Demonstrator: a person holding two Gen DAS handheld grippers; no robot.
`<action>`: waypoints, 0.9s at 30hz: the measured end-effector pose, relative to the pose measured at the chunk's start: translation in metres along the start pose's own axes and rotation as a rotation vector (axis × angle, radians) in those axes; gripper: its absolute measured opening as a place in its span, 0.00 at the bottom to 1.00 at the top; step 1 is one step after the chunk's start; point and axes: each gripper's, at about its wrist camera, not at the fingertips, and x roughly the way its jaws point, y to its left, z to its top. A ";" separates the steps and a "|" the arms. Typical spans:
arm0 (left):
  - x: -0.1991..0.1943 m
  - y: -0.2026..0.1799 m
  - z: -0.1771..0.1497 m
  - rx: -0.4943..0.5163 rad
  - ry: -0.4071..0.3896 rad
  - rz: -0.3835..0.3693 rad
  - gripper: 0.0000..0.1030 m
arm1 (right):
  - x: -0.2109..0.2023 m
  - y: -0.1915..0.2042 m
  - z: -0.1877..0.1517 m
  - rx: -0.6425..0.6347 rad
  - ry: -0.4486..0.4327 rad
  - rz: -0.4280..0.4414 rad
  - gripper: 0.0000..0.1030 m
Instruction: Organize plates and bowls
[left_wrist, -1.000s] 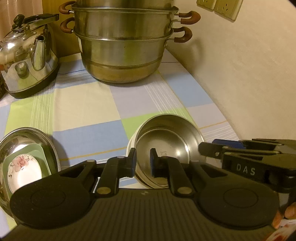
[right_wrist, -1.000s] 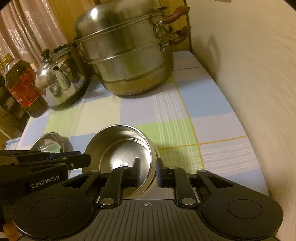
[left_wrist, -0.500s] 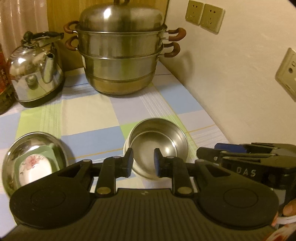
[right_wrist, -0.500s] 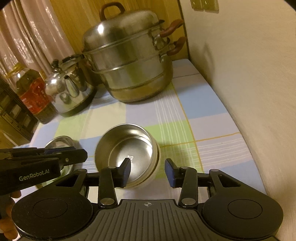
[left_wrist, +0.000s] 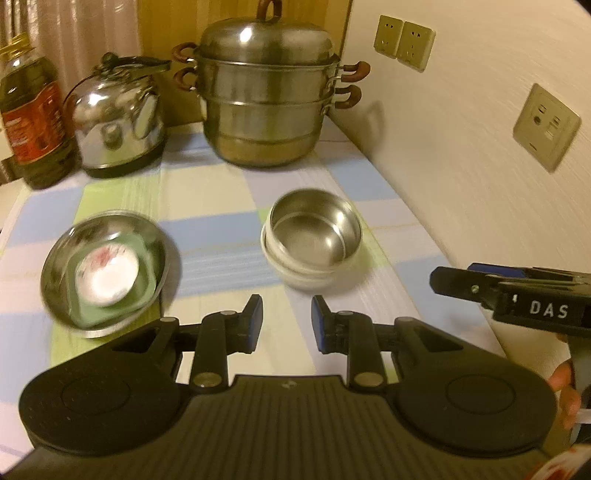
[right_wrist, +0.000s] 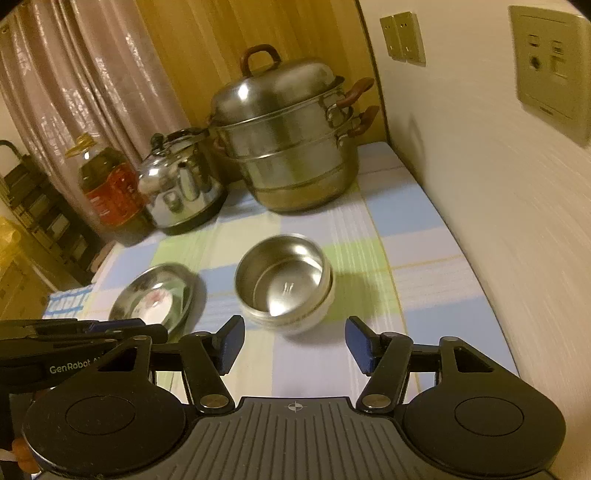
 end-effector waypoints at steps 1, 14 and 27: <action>-0.006 -0.001 -0.007 -0.005 0.000 0.003 0.24 | -0.006 0.001 -0.006 0.000 0.001 0.004 0.59; -0.067 -0.017 -0.094 -0.068 0.022 0.049 0.24 | -0.064 0.015 -0.086 -0.054 0.067 0.038 0.62; -0.101 -0.030 -0.149 -0.089 0.052 0.109 0.24 | -0.086 0.026 -0.140 -0.122 0.144 0.064 0.62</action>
